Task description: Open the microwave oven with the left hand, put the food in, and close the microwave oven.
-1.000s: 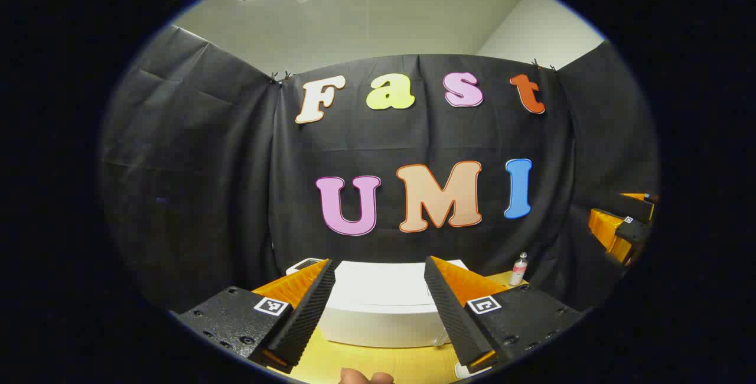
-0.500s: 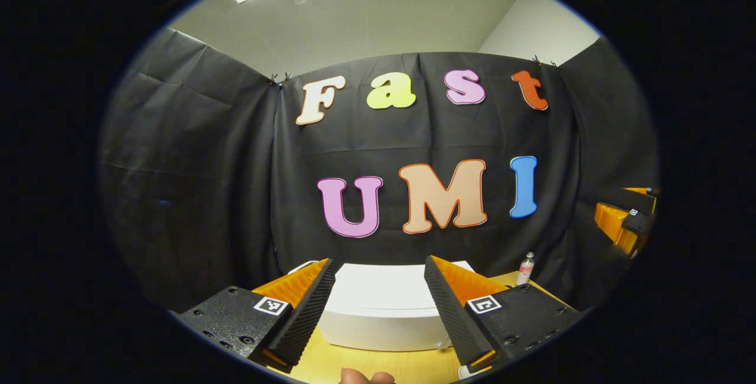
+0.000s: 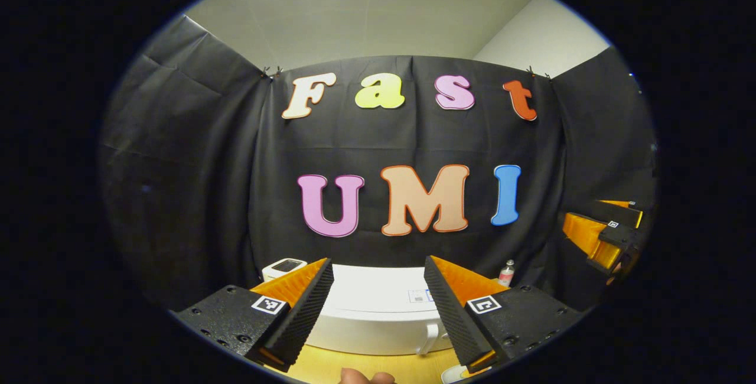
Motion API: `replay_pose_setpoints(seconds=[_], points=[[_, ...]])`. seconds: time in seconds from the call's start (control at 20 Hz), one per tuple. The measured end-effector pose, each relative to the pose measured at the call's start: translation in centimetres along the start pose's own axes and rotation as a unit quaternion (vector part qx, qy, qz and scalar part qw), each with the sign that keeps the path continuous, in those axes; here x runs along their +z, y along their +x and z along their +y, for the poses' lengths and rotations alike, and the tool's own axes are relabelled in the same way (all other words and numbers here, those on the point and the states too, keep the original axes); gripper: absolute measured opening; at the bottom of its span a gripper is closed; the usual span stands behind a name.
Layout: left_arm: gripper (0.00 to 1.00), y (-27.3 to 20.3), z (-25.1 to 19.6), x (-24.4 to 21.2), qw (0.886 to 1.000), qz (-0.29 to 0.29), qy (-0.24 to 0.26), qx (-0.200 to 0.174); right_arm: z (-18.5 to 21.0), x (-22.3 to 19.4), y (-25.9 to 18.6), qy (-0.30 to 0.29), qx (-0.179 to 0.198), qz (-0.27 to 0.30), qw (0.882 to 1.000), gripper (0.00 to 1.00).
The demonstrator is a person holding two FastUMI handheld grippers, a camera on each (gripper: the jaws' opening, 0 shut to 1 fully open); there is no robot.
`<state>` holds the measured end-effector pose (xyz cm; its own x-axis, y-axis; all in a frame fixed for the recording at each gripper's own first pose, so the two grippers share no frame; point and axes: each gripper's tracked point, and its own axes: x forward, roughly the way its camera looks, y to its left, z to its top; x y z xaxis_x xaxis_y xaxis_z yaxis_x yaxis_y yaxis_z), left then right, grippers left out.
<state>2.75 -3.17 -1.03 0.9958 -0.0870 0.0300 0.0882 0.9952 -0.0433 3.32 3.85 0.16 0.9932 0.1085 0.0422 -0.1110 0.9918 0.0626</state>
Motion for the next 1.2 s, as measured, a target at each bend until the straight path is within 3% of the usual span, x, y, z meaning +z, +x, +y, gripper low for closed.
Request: replay_pose_setpoints(seconds=[0.75, 1.2], points=[[0.96, 0.4, -0.1, 0.7, 0.999, -0.010, 0.039, 0.003, -0.6, 0.1, -0.3, -0.017, -0.008, -0.003, 1.000, 0.96], [0.95, 2.0, -2.6, -6.4, 0.998, 0.021, 0.051, -0.019, -0.9, 0.3, -1.5, -0.011, -0.004, -0.009, 1.000, 0.96]])
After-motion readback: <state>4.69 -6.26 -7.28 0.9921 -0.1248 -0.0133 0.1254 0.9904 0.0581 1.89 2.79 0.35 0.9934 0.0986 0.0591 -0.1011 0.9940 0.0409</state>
